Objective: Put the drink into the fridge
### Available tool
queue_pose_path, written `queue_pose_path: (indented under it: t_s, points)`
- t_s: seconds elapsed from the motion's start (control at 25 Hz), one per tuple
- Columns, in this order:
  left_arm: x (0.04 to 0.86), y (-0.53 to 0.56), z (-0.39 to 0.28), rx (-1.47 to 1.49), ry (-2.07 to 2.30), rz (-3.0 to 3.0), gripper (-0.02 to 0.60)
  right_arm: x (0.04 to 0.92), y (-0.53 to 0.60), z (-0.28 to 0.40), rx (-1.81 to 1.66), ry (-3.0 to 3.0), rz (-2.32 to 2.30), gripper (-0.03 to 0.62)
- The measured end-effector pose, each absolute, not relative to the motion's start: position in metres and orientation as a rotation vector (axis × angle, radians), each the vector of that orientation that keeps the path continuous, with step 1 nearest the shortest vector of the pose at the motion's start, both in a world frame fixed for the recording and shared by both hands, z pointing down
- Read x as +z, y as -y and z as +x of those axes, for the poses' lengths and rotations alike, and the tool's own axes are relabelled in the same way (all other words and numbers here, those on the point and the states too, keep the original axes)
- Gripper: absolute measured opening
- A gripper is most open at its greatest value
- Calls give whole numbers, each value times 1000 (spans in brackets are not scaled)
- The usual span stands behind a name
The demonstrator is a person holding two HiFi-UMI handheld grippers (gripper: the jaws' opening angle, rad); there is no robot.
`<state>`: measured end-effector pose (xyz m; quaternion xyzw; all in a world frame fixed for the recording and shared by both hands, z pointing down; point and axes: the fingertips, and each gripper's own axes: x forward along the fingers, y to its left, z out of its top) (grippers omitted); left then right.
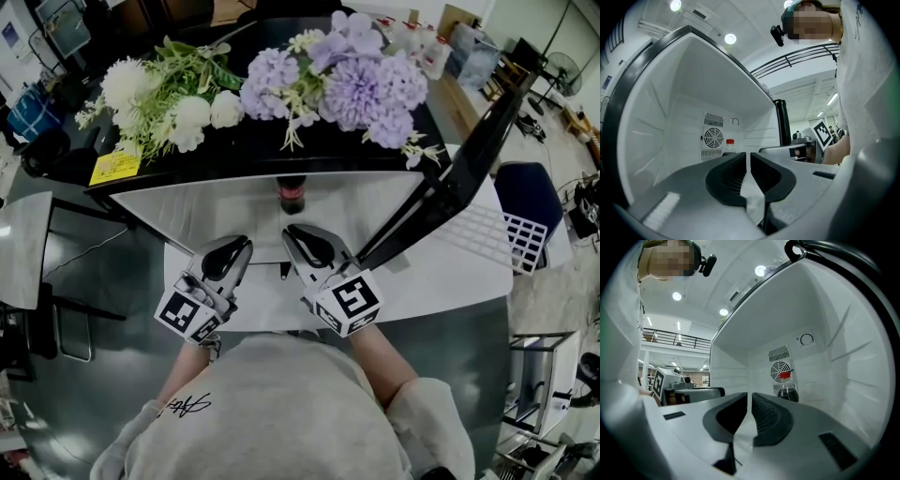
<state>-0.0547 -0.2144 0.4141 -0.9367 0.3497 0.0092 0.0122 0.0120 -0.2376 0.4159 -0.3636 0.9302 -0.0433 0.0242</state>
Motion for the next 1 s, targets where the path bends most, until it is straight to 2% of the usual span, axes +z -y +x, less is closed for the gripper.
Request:
queue_pose_path:
  t_s: [0.52,1.0]
  points:
    - [414,216,-55,33,-1091,-2925,29,416,241,9,-153,-2870,-1106,20]
    - [412,214,-53,37,-1077,-2922,3,417,238,7,-160,-2860,-1095,17]
